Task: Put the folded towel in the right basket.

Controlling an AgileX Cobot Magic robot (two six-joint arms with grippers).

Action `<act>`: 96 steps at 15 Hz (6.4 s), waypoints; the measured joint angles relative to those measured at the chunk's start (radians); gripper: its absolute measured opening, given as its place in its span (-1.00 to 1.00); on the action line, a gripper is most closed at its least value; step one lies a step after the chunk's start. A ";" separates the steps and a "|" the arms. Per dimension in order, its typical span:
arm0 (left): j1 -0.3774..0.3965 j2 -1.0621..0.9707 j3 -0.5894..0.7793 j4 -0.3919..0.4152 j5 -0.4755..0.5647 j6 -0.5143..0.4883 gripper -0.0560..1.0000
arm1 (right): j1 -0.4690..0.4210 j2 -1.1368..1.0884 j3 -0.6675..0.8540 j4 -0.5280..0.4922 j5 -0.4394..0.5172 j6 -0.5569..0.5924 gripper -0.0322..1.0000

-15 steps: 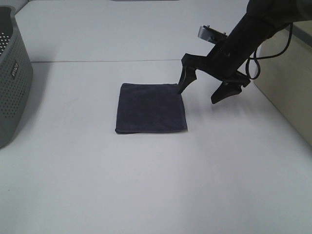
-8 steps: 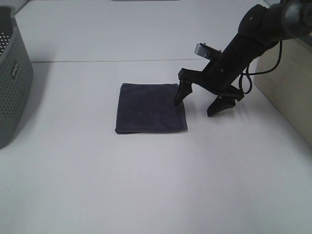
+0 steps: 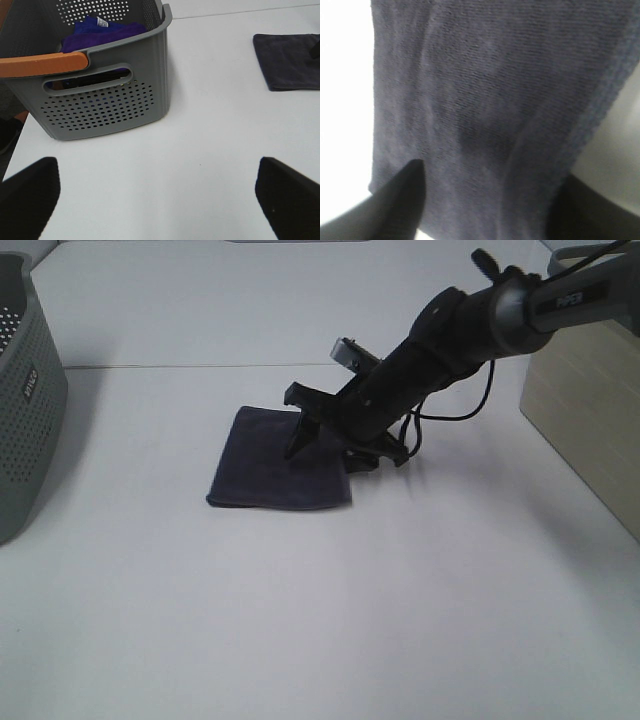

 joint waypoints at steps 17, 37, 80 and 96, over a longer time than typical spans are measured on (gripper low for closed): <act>0.000 0.000 0.000 0.000 0.000 0.000 0.98 | -0.312 -0.590 -0.088 -0.089 0.065 -0.104 -0.84; 0.000 0.000 0.000 0.000 0.000 0.003 0.98 | -0.761 -0.586 -0.102 -0.541 0.422 0.001 0.95; 0.000 0.000 0.000 -0.013 0.000 0.013 0.98 | -0.369 -2.390 1.175 -0.695 0.477 0.082 0.96; 0.000 0.000 0.000 -0.019 0.000 0.022 0.98 | -0.397 -2.390 1.175 -0.693 0.477 0.087 0.96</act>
